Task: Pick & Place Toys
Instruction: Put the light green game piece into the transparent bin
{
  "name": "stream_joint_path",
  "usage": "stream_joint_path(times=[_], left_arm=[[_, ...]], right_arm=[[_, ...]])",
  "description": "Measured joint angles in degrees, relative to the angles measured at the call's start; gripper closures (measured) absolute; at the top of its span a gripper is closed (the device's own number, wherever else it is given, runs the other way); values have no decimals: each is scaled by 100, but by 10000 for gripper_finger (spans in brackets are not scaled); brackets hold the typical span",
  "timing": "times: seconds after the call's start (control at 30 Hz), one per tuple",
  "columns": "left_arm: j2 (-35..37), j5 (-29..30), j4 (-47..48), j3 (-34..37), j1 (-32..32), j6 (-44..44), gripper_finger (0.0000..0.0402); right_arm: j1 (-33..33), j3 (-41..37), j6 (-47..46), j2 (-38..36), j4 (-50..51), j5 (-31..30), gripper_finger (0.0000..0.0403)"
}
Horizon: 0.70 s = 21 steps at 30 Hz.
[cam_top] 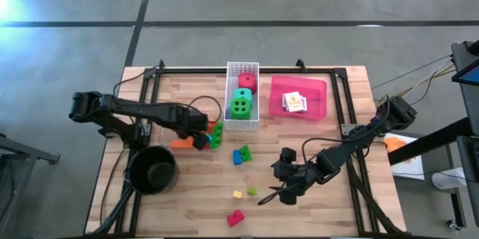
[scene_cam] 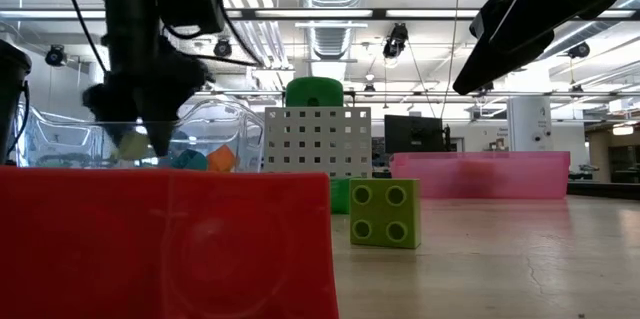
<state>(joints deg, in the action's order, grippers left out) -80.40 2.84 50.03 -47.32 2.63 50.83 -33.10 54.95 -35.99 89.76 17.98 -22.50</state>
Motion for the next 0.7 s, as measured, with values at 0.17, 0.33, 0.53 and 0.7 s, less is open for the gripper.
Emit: stream_joint_path(times=[0.17, 0.33, 0.53, 0.7], left_arm=[[12, 150, 286, -106, 15, 649, 16], [0, -83, 27, -173, -63, 633, 16], [17, -190, 25, -178, -78, 925, 16], [95, -182, -417, -174, -82, 948, 16]], right_arm=[[0, 0, 0, 0, -13, 0, 32], [0, -1, 0, 2, -17, 0, 32], [1, -1, 0, 2, -23, 0, 32], [0, -7, 0, 2, -29, 0, 32]])
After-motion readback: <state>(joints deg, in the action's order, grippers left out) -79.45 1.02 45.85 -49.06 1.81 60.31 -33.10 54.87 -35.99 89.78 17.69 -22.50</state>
